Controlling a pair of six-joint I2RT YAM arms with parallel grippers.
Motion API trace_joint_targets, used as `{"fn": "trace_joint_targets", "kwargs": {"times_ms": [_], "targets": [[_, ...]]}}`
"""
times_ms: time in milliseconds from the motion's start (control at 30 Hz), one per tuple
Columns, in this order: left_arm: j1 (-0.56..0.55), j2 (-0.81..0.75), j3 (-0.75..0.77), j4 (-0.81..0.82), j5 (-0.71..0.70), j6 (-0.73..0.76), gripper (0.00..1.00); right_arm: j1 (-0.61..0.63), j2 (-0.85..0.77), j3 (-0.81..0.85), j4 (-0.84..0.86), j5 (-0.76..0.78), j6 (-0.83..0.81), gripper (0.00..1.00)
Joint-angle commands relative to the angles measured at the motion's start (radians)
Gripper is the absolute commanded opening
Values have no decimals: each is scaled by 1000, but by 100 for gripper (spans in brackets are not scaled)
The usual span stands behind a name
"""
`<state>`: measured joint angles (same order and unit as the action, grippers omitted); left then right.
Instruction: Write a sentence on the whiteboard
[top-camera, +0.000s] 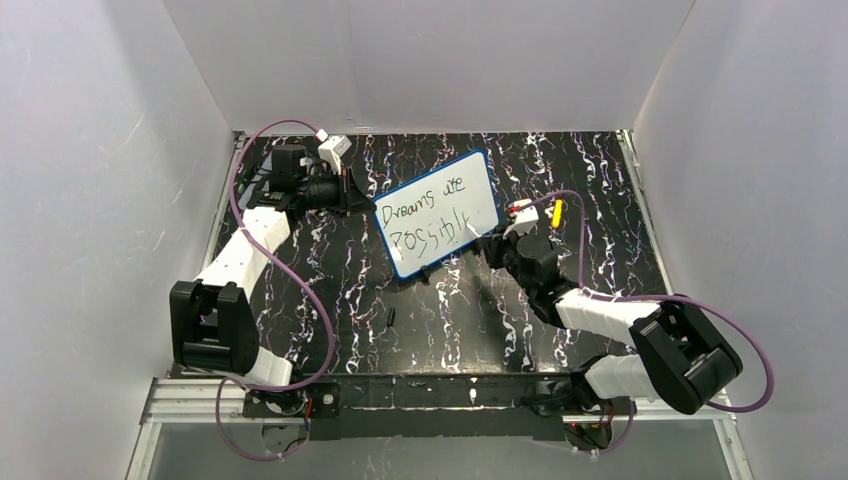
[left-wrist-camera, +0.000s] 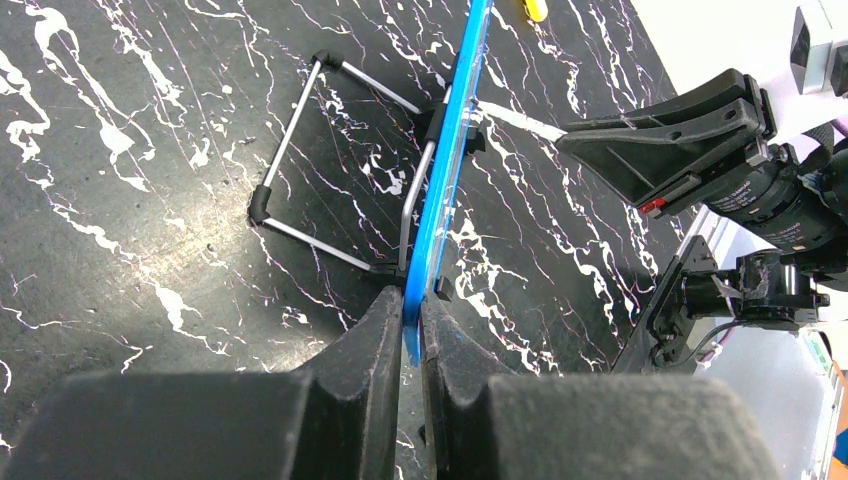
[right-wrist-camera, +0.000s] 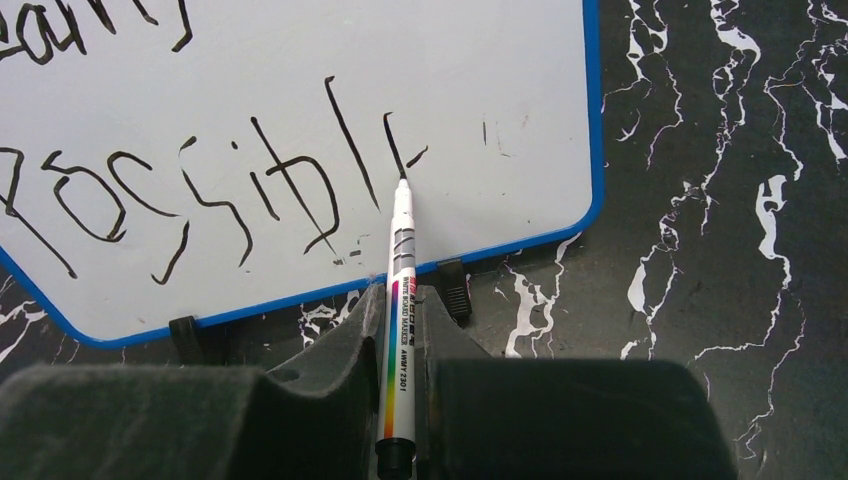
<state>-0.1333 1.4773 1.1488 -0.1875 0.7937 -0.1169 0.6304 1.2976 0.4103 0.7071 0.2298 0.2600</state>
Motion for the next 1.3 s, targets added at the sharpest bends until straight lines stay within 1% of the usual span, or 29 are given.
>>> {"fn": "trace_joint_targets", "kwargs": {"times_ms": [0, 133, 500, 667, 733, 967, 1267], "targets": [[-5, -44, -5, 0, 33, -11, 0, 2, 6, -11, 10, 21, 5, 1], [-5, -44, -4, 0, 33, -11, 0, 1, 2, -2, -12, 64, -3, 1], [-4, -48, -5, 0, 33, -11, 0, 0, 22, 53, -21, 114, -38, 1], [-5, -48, -5, 0, 32, -9, 0, -1, -15, 70, -31, 131, -48, 1], [-5, -49, -4, 0, 32, -9, 0, 0, -37, 71, -34, 121, -48, 1], [-5, -48, -3, 0, 33, -11, 0, 0, -84, 65, 0, 11, -41, 1], [-5, -47, -5, 0, 33, -10, 0, 0, -40, 93, 23, -16, -44, 1]]}}
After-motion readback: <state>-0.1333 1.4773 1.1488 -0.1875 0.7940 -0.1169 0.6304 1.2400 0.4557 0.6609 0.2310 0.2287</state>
